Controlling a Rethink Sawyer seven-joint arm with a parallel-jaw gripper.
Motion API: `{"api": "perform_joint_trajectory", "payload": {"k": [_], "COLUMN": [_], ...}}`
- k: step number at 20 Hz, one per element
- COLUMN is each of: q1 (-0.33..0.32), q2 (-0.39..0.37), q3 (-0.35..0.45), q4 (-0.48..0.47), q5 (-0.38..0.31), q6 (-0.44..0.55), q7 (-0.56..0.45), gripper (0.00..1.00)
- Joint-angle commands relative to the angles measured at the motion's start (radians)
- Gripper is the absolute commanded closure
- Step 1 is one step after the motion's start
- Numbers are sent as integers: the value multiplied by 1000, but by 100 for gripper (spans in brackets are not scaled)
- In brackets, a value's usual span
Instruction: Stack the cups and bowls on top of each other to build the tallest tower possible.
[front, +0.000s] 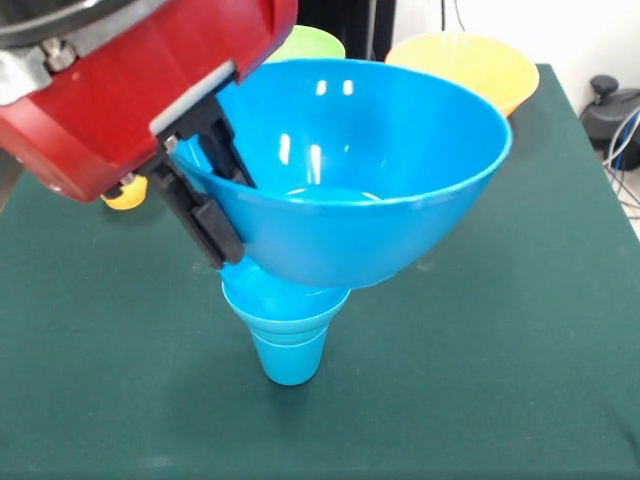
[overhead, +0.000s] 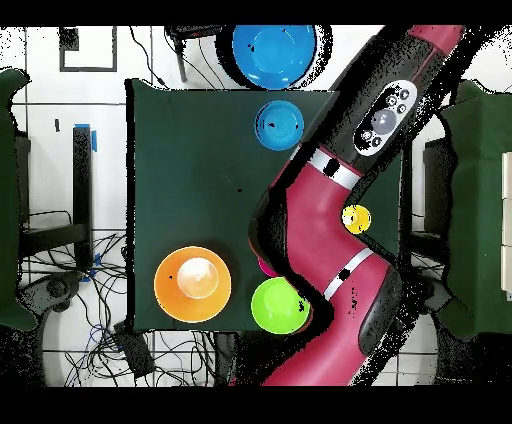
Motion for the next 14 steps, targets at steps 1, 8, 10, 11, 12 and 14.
{"api": "perform_joint_trajectory", "payload": {"k": [1, 8, 10, 11, 12, 14], "q1": [-14, -11, -10, -11, -12, -11], "q2": [-13, -12, -12, -12, -12, -11], "q3": [-63, -55, -56, -59, -61, -62], "q4": [-123, -117, -115, -113, -111, -109], "q5": [-142, -183, -195, -198, -202, -211], "q6": [8, 17, 25, 32, 39, 50], "q7": [-334, -355, -360, -365, -370, -377], "gripper": [100, 100, 100, 100, 100, 100]}}
